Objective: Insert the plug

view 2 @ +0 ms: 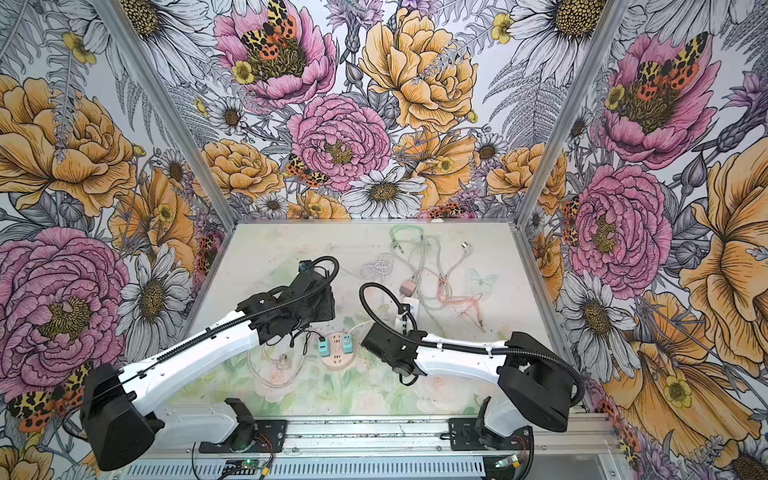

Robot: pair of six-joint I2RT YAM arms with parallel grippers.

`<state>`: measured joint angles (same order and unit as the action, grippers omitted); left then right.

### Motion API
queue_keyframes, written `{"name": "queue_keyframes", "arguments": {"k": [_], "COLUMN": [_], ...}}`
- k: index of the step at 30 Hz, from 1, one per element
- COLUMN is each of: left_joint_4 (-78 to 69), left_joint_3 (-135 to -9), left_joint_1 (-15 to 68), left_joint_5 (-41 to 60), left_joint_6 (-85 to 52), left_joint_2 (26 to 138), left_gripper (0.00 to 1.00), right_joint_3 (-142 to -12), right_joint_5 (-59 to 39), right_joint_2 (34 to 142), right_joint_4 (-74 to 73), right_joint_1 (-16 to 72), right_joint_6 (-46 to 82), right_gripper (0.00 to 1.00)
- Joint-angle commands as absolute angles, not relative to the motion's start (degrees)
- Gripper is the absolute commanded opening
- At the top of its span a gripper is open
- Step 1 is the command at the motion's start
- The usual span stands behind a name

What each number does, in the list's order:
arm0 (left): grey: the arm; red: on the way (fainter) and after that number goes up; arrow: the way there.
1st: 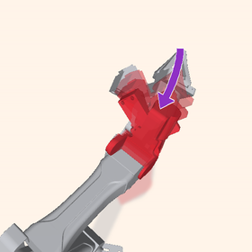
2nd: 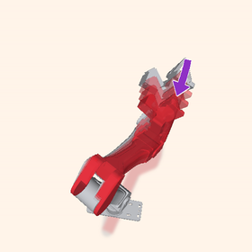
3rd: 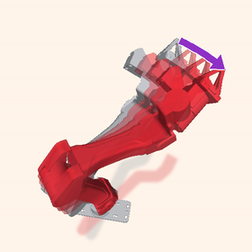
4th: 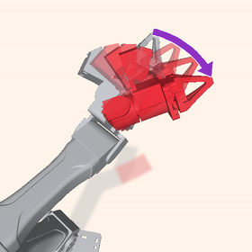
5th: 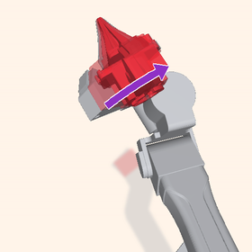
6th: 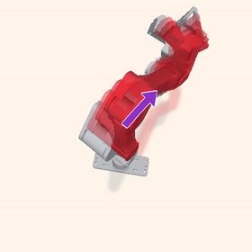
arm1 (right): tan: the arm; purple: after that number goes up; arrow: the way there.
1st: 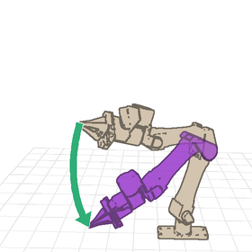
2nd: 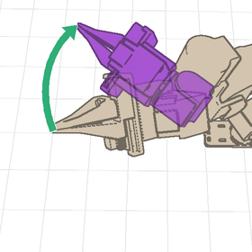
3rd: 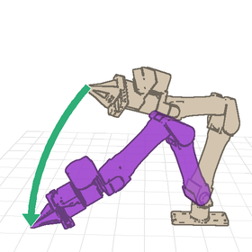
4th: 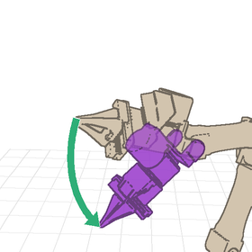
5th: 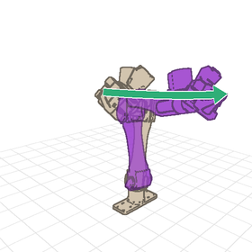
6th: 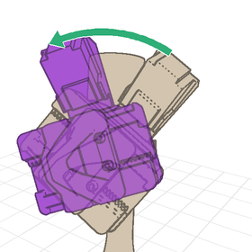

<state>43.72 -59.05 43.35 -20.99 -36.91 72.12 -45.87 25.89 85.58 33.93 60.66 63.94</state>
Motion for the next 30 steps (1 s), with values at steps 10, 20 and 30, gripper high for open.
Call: {"name": "queue_keyframes", "arguments": {"k": [10,20,30], "left_joint_4": [44.1,44.1,45.2], "left_joint_3": [-59.7,-60.1,-61.5], "left_joint_1": [42.7,42.7,43.0], "left_joint_5": [-22.9,-22.0,-21.8], "left_joint_6": [-36.3,-36.4,-36.0], "left_joint_2": [69.6,69.4,69.1], "left_gripper": [0.66,0.67,0.67], "right_joint_3": [-43.0,-41.6,-40.6], "right_joint_5": [15.2,14.0,14.1], "right_joint_2": [85.6,80.7,63.4], "right_joint_4": [42.0,42.4,47.9], "right_joint_1": [61.2,61.2,61.4], "right_joint_6": [63.3,63.2,62.3], "right_gripper": [0.36,0.38,0.45]}}
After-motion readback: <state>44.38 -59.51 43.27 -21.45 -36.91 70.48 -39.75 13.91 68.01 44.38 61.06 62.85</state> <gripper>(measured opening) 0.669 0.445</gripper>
